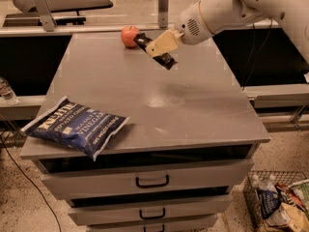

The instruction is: Pick rxbar chocolate

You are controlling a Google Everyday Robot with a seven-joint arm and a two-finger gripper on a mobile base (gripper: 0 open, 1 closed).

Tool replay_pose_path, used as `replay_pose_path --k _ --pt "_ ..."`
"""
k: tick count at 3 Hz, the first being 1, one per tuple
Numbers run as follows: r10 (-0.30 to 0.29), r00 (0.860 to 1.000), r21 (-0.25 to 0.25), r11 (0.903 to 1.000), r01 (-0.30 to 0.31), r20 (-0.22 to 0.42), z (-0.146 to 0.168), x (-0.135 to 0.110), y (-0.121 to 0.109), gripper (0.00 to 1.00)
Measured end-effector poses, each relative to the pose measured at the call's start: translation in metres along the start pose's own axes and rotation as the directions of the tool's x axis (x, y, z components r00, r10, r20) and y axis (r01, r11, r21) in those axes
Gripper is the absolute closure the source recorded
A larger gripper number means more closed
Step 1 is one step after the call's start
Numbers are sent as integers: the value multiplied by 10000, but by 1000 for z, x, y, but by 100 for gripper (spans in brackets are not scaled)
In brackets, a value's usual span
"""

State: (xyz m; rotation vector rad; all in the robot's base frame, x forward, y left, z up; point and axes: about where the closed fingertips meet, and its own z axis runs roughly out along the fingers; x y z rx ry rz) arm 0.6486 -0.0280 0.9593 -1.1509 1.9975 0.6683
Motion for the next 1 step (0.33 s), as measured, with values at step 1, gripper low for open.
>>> replay_pose_path --k 1 --pt "-2 10000 6 10000 2 -8 0 0 0 100"
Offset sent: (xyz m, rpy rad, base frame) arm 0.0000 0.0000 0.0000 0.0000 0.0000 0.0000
